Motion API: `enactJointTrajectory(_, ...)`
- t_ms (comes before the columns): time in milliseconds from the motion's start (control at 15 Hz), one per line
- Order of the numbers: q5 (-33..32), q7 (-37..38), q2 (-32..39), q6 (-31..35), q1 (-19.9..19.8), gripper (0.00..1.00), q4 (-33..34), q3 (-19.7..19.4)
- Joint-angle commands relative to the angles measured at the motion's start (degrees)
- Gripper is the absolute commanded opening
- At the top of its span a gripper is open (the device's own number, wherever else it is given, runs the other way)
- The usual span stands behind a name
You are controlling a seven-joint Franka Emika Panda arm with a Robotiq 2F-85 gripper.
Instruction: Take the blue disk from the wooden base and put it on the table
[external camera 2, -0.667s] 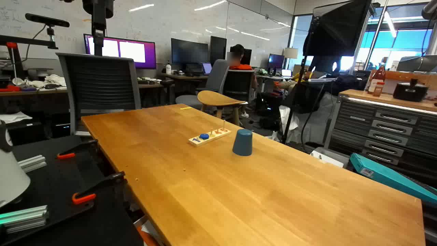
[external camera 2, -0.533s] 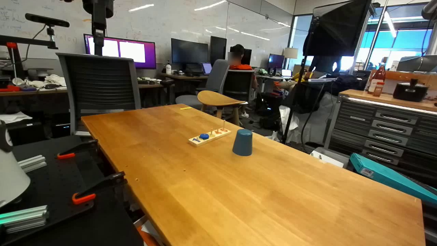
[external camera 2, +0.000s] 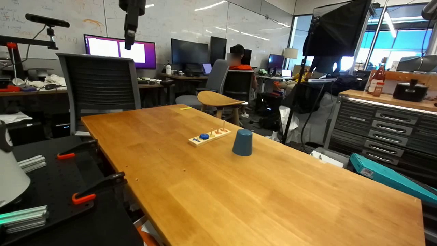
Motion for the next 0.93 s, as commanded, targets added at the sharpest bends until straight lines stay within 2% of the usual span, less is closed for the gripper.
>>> enactJointTrajectory(0, 1.0, -2.4, 13.4, -1.4, -1.4, 1.0, 13.3, -4.7)
enactJointTrajectory(200, 0.3, -0.4, 22.8, -1.2, -2.2, 1.0, 22.0, -8.2)
enactJointTrajectory(267, -0.1, -1.4, 15.6, 0.1, -0.6, 1.0, 14.3, -8.0)
enactJointTrajectory(400, -0.1, -1.5, 20.6, 0.0, -1.0, 1.0, 18.4, -9.7)
enactJointTrajectory(600, 0.0, -1.4, 23.0, 0.0, -0.9, 1.0, 20.4, -10.0)
enactJointTrajectory(867, -3.9, -2.7, 24.4, 9.0, -0.9, 1.0, 16.4, -11.0)
